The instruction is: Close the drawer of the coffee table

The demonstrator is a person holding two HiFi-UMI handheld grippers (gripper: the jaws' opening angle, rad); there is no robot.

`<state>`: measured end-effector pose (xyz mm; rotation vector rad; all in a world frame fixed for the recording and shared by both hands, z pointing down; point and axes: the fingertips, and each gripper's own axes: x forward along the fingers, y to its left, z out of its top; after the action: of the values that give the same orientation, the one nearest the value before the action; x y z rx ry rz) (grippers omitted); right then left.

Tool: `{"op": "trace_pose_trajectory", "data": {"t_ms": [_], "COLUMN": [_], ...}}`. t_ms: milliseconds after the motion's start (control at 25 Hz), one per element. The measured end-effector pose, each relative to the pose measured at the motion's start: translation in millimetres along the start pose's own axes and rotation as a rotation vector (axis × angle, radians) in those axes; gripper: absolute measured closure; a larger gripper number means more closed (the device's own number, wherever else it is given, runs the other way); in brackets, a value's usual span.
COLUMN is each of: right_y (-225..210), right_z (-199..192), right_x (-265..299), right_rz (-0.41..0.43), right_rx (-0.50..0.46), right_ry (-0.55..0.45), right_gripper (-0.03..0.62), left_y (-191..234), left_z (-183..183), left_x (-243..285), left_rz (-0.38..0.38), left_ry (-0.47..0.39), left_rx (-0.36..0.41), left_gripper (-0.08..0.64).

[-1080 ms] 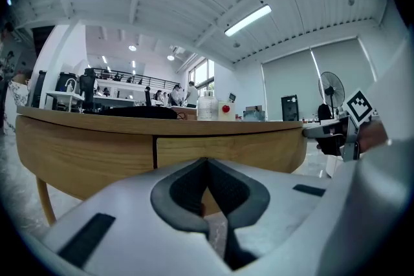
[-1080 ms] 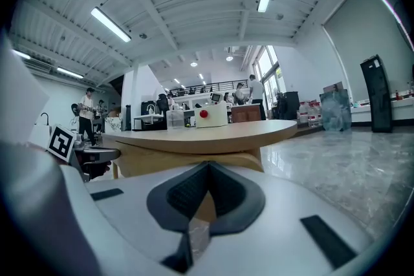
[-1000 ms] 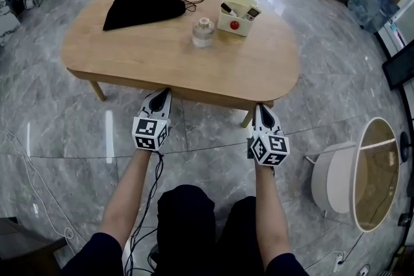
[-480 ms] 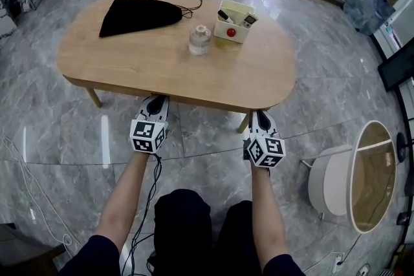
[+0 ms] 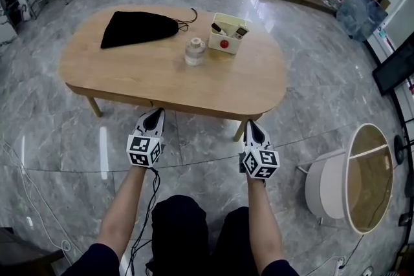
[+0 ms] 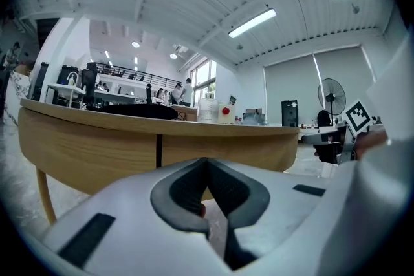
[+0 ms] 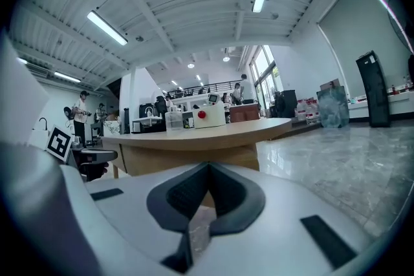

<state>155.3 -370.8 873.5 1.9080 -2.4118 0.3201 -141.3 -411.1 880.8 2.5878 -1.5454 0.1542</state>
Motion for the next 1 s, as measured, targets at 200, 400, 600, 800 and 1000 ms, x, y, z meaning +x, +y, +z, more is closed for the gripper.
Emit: {"op": "trace_pose_trajectory", "data": {"t_ms": [200,400,600,800,1000], "right_y": [4,16,30,32,39], "right_z": [-3,15,25,28,44], "right_x": [-39,-85,-125,-150,-147], "right_rz": [0.001,0.026,0.064,0.065,0.080], "right_rx": [0.029,0.013,-0.021,-0.033,-0.049], "right_ry": [-0.001,-0.037,-0.038,-0.013,0.011], "right_gripper": [0.566,0.566,0.566,0.566,0.566], "left_y": [-12,-22,-45,-63,-61], "left_z": [-4,14,25,34,46], "left_x": [-44,-96,-132,-153,-159], "left_rz": [0.016,0.051,0.052,0.051,0.076], "left_ry": [0.004,-0.029,-0.046,-0.062,-0.045], "left_rx": [-0.023,-0.065,-0.042,-0.046,-0.050], "left_gripper": [0.535,0.535,0.535,0.535,0.535]}}
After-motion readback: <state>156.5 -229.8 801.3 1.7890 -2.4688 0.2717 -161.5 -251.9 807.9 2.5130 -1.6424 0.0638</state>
